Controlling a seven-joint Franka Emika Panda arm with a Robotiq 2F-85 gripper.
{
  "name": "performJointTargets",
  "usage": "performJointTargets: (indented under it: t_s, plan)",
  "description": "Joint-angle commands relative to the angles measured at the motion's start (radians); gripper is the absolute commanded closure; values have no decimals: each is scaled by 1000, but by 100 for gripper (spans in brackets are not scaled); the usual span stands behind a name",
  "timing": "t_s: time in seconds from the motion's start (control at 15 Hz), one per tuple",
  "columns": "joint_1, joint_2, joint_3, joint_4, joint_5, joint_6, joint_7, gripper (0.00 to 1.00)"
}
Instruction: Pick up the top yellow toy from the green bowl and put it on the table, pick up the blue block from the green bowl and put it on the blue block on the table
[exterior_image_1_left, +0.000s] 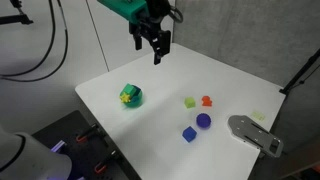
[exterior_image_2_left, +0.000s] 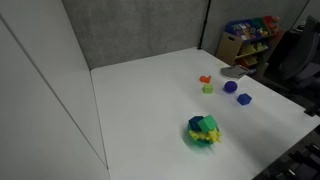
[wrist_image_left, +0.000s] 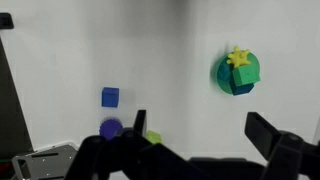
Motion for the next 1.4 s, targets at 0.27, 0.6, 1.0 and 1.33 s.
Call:
performJointTargets:
  t_s: [0.27, 0.6, 1.0, 1.33]
  plan:
    - [-10, 21, 23, 7, 21, 3, -18, 0]
    - [14, 101, 64, 31, 59, 38, -14, 0]
    - [55, 204, 142, 15, 61, 154, -16, 0]
    - [94, 310, 196, -5, 125, 252, -41, 0]
